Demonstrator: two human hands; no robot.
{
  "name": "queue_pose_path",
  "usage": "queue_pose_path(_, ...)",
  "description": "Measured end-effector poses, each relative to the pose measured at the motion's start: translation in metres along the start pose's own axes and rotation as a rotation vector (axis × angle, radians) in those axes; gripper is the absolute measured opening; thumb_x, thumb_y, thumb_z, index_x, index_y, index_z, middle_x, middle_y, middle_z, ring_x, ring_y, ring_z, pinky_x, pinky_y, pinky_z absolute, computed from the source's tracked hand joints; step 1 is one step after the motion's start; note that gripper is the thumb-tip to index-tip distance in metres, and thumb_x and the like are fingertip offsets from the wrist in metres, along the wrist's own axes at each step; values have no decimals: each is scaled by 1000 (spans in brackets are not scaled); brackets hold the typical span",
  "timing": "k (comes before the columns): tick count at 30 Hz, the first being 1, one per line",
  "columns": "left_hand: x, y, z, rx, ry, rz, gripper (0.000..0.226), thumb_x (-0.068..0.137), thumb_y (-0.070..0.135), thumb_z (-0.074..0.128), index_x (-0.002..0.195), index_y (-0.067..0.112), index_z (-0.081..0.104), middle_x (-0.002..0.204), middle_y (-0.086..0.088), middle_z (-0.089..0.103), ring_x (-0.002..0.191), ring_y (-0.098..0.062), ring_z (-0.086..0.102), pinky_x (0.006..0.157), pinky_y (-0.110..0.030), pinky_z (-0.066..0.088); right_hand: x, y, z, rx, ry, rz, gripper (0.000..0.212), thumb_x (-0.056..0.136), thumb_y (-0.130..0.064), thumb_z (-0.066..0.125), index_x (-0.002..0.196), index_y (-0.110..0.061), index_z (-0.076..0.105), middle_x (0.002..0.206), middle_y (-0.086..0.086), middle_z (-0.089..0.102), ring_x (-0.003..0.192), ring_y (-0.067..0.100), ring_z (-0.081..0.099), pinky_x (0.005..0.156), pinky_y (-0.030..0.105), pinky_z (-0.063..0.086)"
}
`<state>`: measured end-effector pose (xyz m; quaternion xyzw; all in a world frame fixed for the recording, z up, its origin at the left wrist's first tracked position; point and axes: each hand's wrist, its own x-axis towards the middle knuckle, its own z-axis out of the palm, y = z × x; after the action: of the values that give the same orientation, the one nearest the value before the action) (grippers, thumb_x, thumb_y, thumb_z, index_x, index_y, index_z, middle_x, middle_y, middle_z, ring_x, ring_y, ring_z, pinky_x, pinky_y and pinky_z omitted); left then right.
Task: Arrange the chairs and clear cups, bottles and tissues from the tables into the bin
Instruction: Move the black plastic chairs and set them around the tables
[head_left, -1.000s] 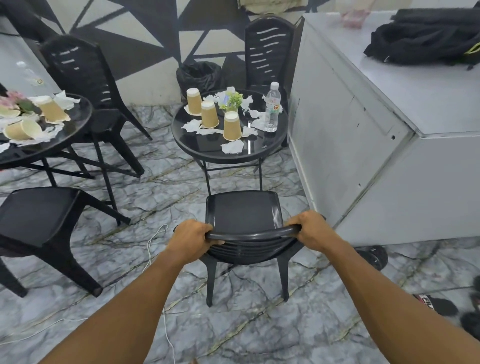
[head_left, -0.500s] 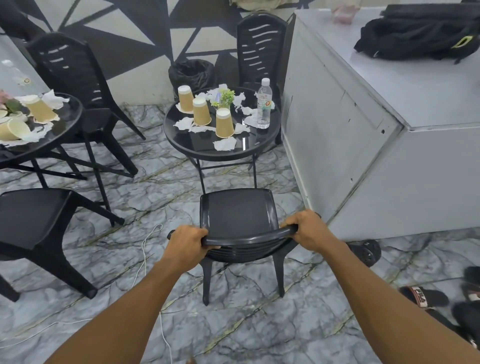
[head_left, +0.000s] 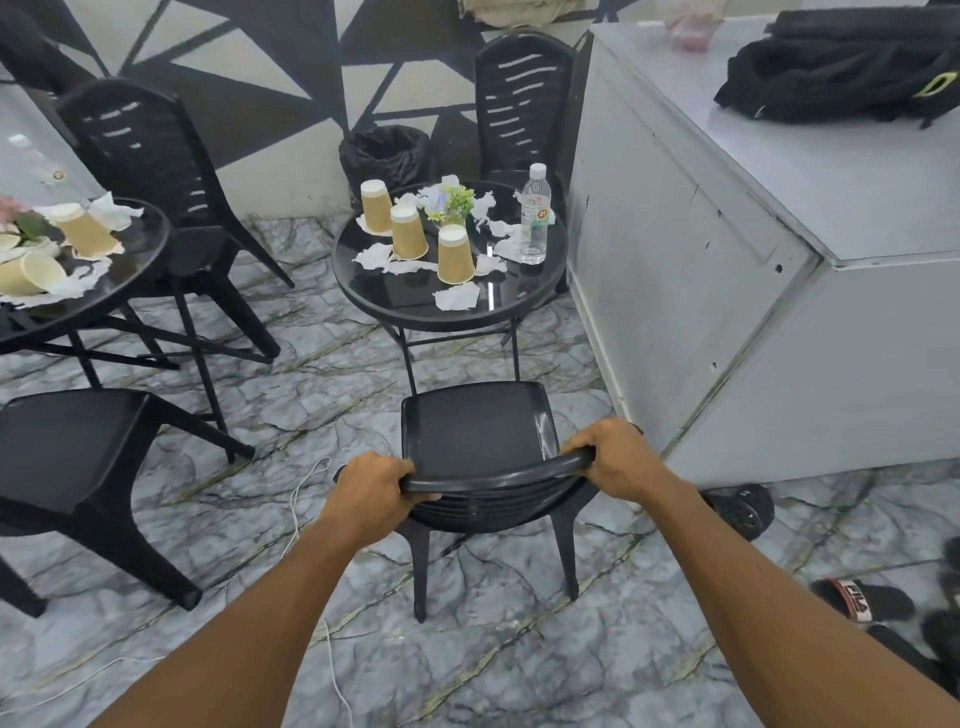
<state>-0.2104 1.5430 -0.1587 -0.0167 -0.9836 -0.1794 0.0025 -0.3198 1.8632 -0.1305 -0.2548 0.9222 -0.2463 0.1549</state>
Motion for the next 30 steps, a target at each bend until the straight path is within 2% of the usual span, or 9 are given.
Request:
queue_pose_path(4, 2, 11, -6, 26, -105, -43, 40, 82, 56, 71, 66, 21, 58, 55, 11, 53, 56, -13, 52, 57, -30, 45, -5, -2, -2, -28, -56, 39, 20, 72, -8, 73, 77, -27, 77, 71, -10, 72, 70, 8, 65, 65, 24, 52)
queue_pose_path(10, 0, 21, -14, -11, -204, -76, 34, 75, 57, 71, 74, 24, 61, 68, 9, 62, 68, -14, 58, 62, -29, 47, -13, -18, -6, -85, -184, 109, 16, 61, -30, 78, 60, -38, 65, 61, -10, 65, 61, 5, 60, 62, 31, 53)
queue_pose_path(12, 4, 15, -24, -45, -315, -68, 38, 67, 60, 73, 77, 25, 62, 71, 8, 62, 69, -13, 59, 64, -33, 51, -9, -37, -10, -47, -256, 124, 22, 58, -36, 82, 76, -42, 71, 77, -13, 70, 75, 4, 64, 72, 28, 55)
queue_pose_path(15, 9, 4, -42, -150, -413, -72, 56, 62, 70, 74, 98, 28, 68, 92, 10, 67, 85, -11, 63, 77, -33, 55, 8, -74, -20, 79, -329, 150, 52, 61, -37, 88, 110, -28, 73, 104, -11, 71, 98, 6, 64, 91, 28, 50)
queue_pose_path(17, 11, -6, -56, -226, -414, -110, 77, 58, 83, 68, 113, 29, 68, 109, 11, 66, 100, -10, 62, 87, -31, 52, 23, -100, -21, 183, -301, 142, 47, 65, -44, 85, 107, -28, 74, 102, -10, 72, 97, 6, 65, 92, 30, 50)
queue_pose_path(19, 14, -19, -74, -298, -385, -131, 85, 56, 92, 60, 114, 30, 68, 114, 11, 65, 105, -8, 61, 92, -33, 51, 41, -126, -17, 179, -233, 126, 43, 69, -50, 81, 104, -28, 74, 100, -10, 72, 94, 5, 66, 90, 30, 51)
queue_pose_path(21, 19, -35, -96, -283, -342, -124, 76, 66, 86, 60, 114, 29, 68, 115, 8, 66, 106, -9, 61, 93, -35, 51, 64, -153, -10, 118, -178, 119, 43, 74, -51, 77, 109, -26, 72, 105, -8, 72, 97, 7, 65, 91, 29, 51)
queue_pose_path(25, 34, -85, -139, -88, -179, -157, 55, 84, 49, 68, 131, 21, 58, 134, -2, 59, 123, -21, 55, 100, -38, 47, 118, -212, 5, -25, -100, 62, 42, 85, -41, 69, 120, -20, 67, 120, 0, 69, 109, 17, 64, 97, 33, 50)
queue_pose_path(30, 50, -144, -172, 11, -132, -235, 53, 87, 40, 66, 134, 20, 54, 139, -8, 53, 126, -28, 51, 100, -40, 47, 180, -278, 26, -52, -102, 19, 37, 86, -34, 65, 121, -21, 67, 122, 1, 67, 113, 20, 61, 99, 39, 50)
